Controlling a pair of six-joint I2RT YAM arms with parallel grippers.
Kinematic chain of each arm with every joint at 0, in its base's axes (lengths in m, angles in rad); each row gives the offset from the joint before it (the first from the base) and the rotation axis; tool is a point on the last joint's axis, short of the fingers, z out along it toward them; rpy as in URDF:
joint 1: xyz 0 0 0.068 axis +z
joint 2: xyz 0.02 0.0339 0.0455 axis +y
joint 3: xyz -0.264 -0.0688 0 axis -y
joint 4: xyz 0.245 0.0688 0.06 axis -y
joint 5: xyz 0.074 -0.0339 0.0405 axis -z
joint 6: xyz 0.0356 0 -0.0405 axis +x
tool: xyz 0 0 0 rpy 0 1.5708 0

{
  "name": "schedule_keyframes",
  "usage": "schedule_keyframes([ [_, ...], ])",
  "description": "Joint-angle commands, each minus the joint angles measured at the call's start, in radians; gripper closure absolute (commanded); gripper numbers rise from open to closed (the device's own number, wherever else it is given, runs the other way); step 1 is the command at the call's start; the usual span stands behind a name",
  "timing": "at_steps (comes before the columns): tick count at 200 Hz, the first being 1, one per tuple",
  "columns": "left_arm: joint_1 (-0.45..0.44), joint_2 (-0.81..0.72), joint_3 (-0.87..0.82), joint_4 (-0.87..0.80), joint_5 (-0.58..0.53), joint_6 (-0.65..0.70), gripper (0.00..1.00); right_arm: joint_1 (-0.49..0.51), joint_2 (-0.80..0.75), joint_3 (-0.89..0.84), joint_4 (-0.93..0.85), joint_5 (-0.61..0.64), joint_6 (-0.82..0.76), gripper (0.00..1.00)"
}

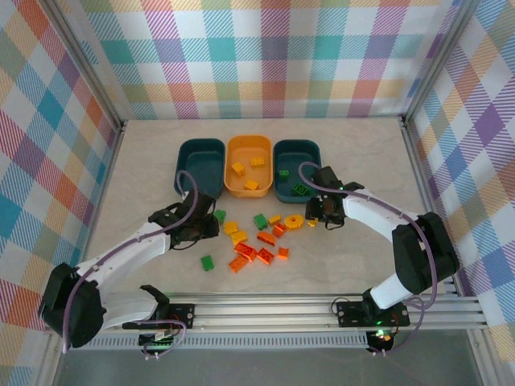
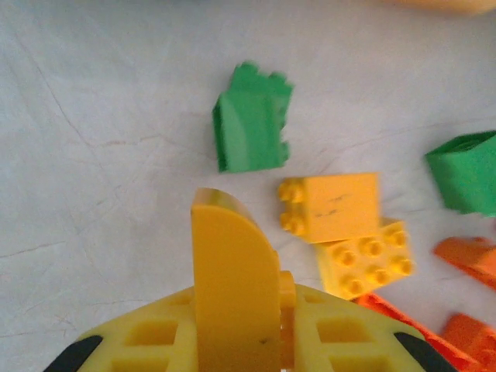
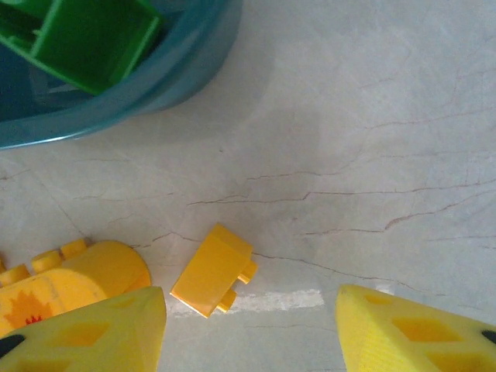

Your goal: Sort the legos into containers by color

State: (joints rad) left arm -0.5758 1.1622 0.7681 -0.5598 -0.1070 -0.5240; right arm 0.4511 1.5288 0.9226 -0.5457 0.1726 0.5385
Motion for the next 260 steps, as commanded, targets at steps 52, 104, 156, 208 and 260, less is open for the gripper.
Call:
schedule_keyframes([
  [52,0.013,0.612,0.778,-0.049,0.106,0.150,0.79,-0.008,0.000,0.007,0.069,-0.011,0.104,0.38],
  [104,0.025,1.066,1.292,-0.233,0.129,0.164,0.80,-0.007,-0.069,-0.015,0.058,0.014,0.108,0.37],
  [156,0.033,1.173,1.512,-0.357,0.085,0.167,0.48,-0.007,-0.080,-0.026,0.053,0.027,0.105,0.35],
  [208,0.036,0.892,1.281,-0.272,-0.001,0.155,0.24,-0.007,-0.030,-0.050,0.096,-0.020,0.156,0.34],
  [260,0.036,0.419,0.549,0.009,-0.064,-0.017,0.22,-0.003,0.099,-0.006,0.134,-0.098,0.195,0.35],
])
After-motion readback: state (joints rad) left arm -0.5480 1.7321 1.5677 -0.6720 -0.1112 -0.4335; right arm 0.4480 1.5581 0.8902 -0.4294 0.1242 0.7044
